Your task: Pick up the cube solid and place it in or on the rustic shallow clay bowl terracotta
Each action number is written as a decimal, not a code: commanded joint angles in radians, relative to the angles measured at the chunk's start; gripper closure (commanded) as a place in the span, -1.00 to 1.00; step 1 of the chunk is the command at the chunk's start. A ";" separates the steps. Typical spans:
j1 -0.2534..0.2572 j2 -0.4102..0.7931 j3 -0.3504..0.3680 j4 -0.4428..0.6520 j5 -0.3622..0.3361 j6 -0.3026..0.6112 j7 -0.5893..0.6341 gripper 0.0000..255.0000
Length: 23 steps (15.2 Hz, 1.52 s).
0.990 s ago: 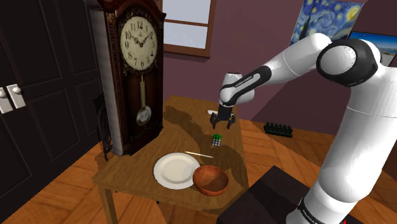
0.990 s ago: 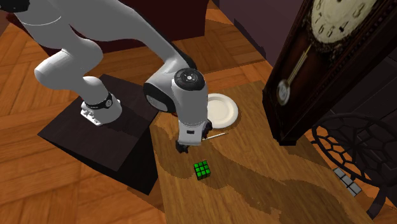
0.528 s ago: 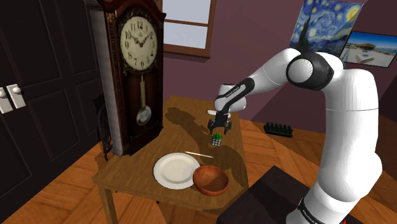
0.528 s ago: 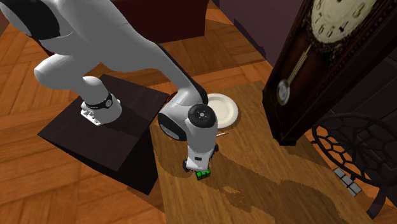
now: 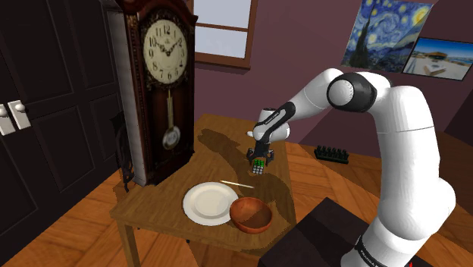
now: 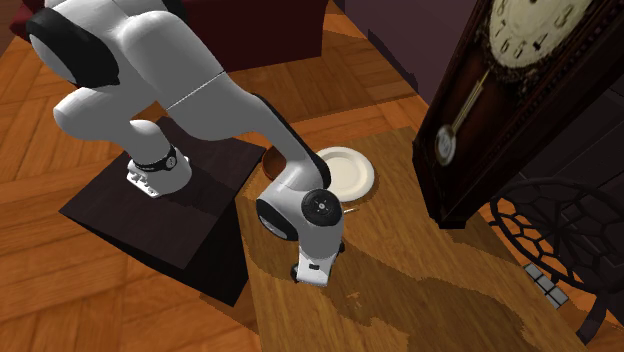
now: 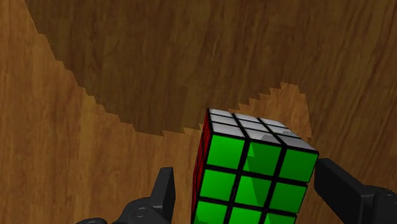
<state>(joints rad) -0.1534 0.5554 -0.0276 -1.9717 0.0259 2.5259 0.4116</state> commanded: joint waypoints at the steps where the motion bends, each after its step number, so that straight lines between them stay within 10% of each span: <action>1: 0.000 0.029 0.001 0.004 0.001 0.025 0.000 -1.00; 9: 0.000 0.029 0.001 0.004 0.001 0.025 0.000 -1.00; 10: 0.000 0.029 0.001 0.004 0.001 0.025 0.000 1.00; 23: 0.001 -0.016 -0.001 -0.004 -0.001 -0.012 0.001 1.00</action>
<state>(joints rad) -0.1522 0.5501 -0.0277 -1.9747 0.0257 2.5242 0.4131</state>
